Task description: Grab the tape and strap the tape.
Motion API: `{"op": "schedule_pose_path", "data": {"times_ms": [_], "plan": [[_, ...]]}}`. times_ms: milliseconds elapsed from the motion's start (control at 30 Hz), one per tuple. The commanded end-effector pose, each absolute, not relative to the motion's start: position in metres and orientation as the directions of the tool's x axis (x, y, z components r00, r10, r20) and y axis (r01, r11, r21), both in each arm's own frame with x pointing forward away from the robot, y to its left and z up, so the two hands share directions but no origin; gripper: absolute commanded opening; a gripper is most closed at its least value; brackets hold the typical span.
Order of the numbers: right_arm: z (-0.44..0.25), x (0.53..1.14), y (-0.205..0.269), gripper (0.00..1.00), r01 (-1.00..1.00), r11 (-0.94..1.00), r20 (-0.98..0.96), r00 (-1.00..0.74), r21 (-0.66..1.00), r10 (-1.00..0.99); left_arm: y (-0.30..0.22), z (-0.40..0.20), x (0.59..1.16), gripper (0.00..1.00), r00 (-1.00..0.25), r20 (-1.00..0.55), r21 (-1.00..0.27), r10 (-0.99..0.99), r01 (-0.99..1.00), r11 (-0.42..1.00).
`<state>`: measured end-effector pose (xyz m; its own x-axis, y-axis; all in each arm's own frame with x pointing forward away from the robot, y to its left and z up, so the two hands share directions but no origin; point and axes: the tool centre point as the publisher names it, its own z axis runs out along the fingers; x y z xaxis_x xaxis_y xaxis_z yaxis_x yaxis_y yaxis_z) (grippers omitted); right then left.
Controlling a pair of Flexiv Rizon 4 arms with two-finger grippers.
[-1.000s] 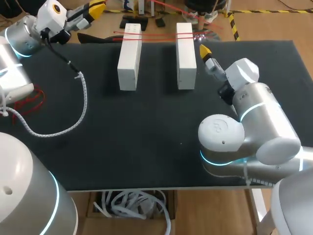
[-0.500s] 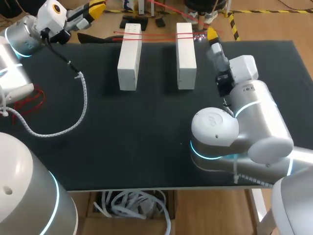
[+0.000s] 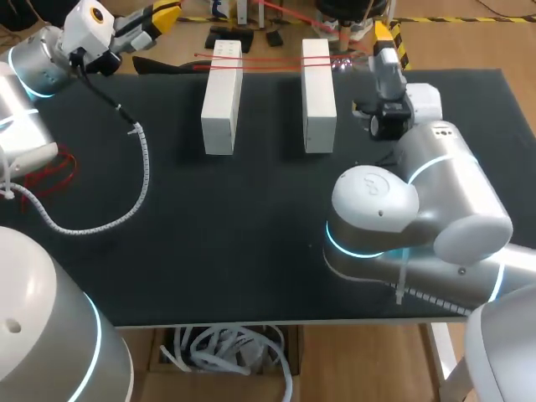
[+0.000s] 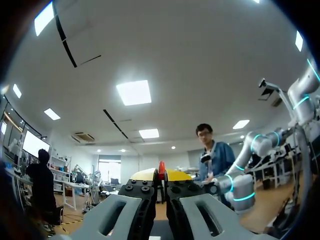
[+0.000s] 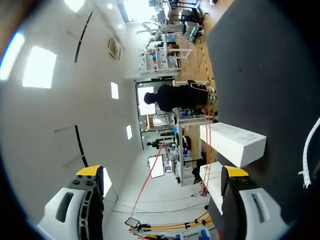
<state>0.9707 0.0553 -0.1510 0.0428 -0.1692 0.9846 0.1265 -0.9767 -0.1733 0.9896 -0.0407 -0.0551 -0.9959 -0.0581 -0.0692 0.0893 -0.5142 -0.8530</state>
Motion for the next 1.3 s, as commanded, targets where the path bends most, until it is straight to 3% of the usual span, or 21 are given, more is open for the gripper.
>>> {"op": "schedule_pose_path", "data": {"times_ms": [33, 467, 500, 633, 1000, 1300], "plan": [[-0.140, 0.973, 0.056, 1.00, 0.142, -0.939, 0.950, 0.052, -0.312, -0.308, -0.041, -0.055, 0.989, 0.00, -0.996, -0.069, -0.854, -0.060, 0.090, -0.513], [-0.113, 0.979, 0.054, 1.00, 0.122, -0.932, 0.938, -0.004, -0.342, -0.345, -0.041, -0.055, 0.989, 0.00, -0.996, -0.069, -0.854, -0.060, 0.090, -0.513], [-0.112, 0.980, 0.053, 0.86, 0.115, -0.929, 0.935, -0.001, -0.353, -0.355, -0.041, -0.055, 0.989, 0.00, -0.996, -0.069, -0.854, -0.060, 0.090, -0.513], [-0.110, 0.983, 0.052, 0.53, 0.107, -0.923, 0.928, 0.004, -0.370, -0.372, -0.041, -0.055, 0.989, 0.00, -0.996, -0.069, -0.854, -0.060, 0.090, -0.513], [-0.105, 0.991, 0.054, 0.45, 0.082, -0.911, 0.914, 0.001, -0.404, -0.405, -0.041, -0.055, 0.989, 0.00, -0.996, -0.069, -0.854, -0.060, 0.090, -0.513], [-0.113, 0.989, 0.064, 0.48, 0.099, -0.907, 0.912, 0.029, -0.409, -0.409, -0.041, -0.055, 0.989, 0.00, -0.996, -0.069, -0.854, -0.060, 0.090, -0.513]]}}
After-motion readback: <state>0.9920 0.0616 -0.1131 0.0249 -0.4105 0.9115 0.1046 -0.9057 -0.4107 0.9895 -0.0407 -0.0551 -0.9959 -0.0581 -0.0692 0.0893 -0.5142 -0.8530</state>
